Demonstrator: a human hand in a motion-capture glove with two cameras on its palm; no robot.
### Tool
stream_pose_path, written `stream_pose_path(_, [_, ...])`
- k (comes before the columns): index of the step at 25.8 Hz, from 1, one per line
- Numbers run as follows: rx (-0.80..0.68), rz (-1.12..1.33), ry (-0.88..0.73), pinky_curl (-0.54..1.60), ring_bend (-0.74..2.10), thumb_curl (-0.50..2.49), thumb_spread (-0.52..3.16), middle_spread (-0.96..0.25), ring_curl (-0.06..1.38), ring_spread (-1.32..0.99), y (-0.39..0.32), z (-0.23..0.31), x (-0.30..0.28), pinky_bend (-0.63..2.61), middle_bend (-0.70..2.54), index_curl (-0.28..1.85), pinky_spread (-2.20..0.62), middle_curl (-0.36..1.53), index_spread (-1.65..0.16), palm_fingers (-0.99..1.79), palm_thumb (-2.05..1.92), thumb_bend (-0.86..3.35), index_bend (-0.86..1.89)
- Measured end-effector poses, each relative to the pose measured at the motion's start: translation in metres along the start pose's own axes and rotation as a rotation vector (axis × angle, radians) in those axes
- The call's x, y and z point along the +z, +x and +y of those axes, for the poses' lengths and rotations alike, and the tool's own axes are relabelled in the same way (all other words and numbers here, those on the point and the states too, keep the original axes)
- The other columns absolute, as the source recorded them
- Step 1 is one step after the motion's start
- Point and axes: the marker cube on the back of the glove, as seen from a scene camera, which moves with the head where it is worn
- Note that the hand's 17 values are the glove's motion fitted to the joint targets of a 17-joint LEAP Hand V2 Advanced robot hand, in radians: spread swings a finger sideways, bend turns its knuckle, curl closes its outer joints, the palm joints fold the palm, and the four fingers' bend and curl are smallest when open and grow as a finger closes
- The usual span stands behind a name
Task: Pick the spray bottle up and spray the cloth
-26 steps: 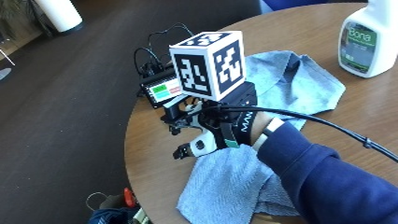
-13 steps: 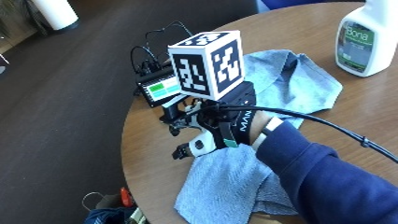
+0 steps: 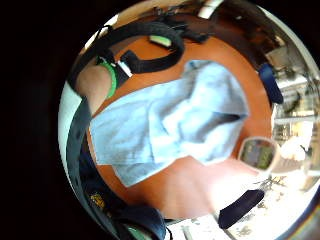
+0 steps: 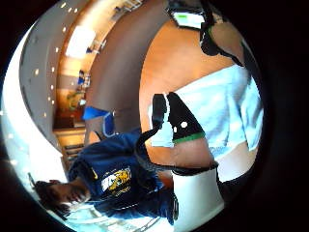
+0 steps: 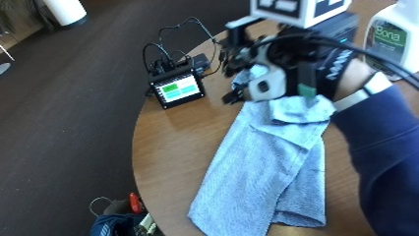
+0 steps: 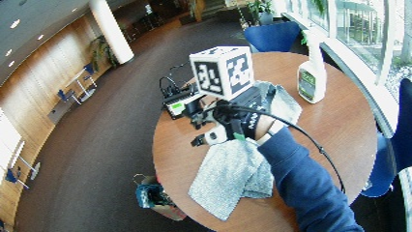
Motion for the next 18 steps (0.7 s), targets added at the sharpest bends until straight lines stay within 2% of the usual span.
stream_pose_path(5, [0.122, 0.029, 0.201, 0.27, 0.31, 0.28, 1.11, -0.08, 0.28, -0.13, 0.065, 0.066, -0.057, 0.24, 0.2, 0.31, 0.18, 0.29, -0.34, 0.87, 0.55, 0.14, 0.16])
stream_pose_path(9, [0.289, 0.023, 0.367, 0.29, 0.3, 0.3, 1.1, -0.08, 0.28, -0.13, 0.125, 0.143, -0.09, 0.24, 0.18, 0.31, 0.18, 0.29, -0.34, 0.87, 0.57, 0.11, 0.15])
stream_pose_path(14, [0.633, -0.09, 0.535, 0.29, 0.35, 0.32, 1.1, -0.09, 0.3, -0.15, 0.176, 0.226, -0.094, 0.23, 0.22, 0.29, 0.14, 0.31, -0.34, 0.96, 0.62, 0.1, 0.11])
stream_pose_path(18, [0.952, -0.213, 0.844, 0.3, 0.42, 0.33, 1.1, -0.1, 0.32, -0.17, 0.217, 0.273, -0.083, 0.23, 0.27, 0.27, 0.06, 0.34, -0.33, 1.11, 0.67, 0.1, 0.08])
